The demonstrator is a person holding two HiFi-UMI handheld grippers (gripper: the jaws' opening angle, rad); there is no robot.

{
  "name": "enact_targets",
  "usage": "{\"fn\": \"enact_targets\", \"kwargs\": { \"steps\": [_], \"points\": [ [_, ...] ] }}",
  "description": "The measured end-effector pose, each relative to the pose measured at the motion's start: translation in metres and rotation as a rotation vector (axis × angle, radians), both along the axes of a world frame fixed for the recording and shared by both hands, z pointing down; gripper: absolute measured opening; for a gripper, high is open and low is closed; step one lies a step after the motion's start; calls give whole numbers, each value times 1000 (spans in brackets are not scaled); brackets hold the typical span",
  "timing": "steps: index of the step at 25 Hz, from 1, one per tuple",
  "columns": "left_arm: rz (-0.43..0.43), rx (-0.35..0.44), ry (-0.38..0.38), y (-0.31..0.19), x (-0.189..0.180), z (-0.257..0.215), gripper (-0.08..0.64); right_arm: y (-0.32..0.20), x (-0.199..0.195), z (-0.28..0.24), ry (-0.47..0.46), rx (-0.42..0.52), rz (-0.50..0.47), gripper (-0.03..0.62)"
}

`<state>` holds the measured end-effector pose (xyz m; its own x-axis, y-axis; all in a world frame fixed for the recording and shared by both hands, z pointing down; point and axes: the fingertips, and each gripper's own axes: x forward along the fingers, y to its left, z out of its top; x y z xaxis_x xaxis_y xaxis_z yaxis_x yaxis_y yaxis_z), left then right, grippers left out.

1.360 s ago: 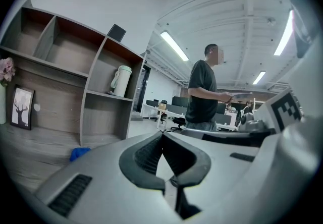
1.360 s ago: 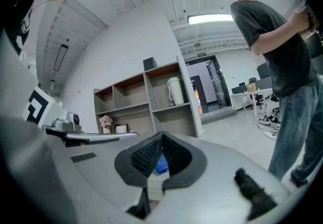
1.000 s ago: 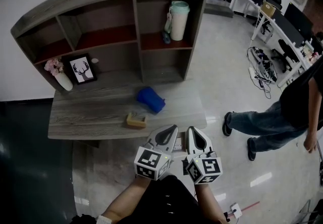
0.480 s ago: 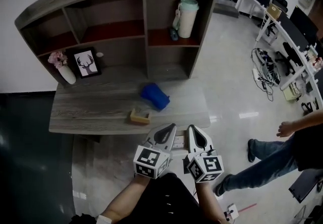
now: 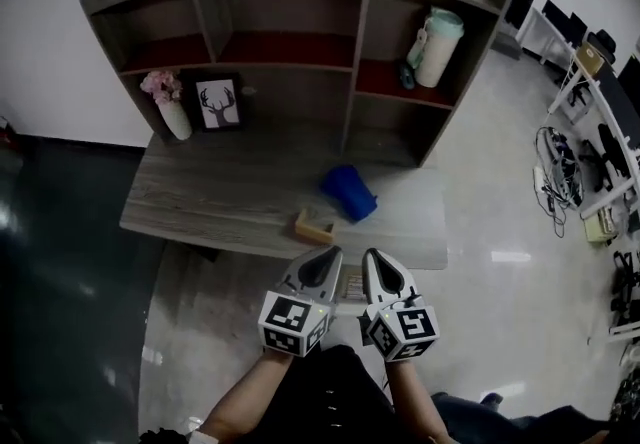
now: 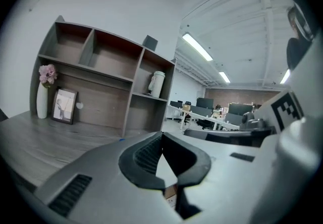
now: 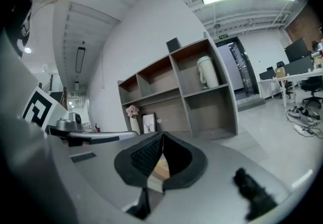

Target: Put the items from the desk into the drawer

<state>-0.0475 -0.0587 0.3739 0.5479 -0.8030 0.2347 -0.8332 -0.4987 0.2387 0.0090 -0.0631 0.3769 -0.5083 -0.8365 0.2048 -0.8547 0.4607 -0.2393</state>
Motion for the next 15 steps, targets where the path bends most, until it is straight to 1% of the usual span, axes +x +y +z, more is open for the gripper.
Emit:
{"fn": "enact_targets", "kwargs": {
  "steps": [3, 8, 11, 15],
  "points": [
    [-53, 0, -8, 0, -25, 2, 11, -5, -27, 4, 10, -10, -79, 12],
    [-133, -7, -7, 0, -56, 5, 11, -11, -56, 4, 20, -13, -166, 12],
    [-155, -14, -9, -2, -66, 8, 11, -14, -67, 7, 35, -23, -207, 12],
    [-166, -32, -7, -8, -72, 18, 11, -22, -77, 16, 69, -41, -254, 14]
  ]
}}
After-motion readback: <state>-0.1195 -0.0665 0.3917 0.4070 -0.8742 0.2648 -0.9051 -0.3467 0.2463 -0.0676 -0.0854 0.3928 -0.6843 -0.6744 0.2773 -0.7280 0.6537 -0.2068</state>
